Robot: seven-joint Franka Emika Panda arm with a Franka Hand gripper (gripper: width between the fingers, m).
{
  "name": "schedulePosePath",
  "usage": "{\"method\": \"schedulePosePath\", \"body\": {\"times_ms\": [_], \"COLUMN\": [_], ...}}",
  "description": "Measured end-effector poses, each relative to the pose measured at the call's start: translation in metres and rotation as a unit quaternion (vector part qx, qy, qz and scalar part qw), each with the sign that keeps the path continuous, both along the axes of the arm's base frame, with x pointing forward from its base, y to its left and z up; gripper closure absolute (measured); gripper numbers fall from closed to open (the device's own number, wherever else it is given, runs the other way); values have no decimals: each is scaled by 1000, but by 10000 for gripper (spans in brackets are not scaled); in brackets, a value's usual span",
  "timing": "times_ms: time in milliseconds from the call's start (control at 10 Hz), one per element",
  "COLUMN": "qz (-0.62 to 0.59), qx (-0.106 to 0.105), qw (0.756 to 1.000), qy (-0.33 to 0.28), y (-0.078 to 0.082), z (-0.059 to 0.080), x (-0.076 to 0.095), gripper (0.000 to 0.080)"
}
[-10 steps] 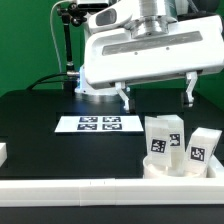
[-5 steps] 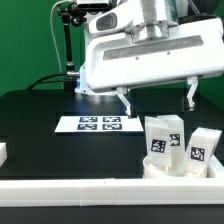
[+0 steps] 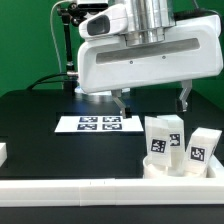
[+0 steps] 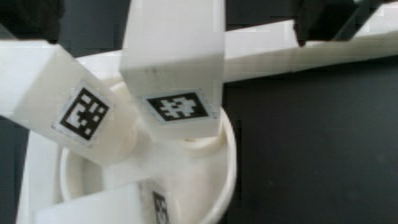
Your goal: Assemble stool
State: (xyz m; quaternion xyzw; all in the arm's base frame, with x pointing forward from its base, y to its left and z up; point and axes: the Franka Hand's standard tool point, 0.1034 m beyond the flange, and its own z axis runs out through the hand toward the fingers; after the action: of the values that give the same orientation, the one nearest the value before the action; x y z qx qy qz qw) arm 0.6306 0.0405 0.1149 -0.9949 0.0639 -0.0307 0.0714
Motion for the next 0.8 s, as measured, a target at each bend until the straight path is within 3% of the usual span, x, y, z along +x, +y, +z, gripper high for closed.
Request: {"method": "schedulePosePath", "body": {"times_ms": [300,500,800], "qz": [11,140,294], "qx": [-3,-37,-57], "qw": [1000,989,953], "qy": [-10,-24,-37], "y": [0,1,4], "z": [0,0,-2], "x": [4,5,6], "gripper": [151,151,151]}}
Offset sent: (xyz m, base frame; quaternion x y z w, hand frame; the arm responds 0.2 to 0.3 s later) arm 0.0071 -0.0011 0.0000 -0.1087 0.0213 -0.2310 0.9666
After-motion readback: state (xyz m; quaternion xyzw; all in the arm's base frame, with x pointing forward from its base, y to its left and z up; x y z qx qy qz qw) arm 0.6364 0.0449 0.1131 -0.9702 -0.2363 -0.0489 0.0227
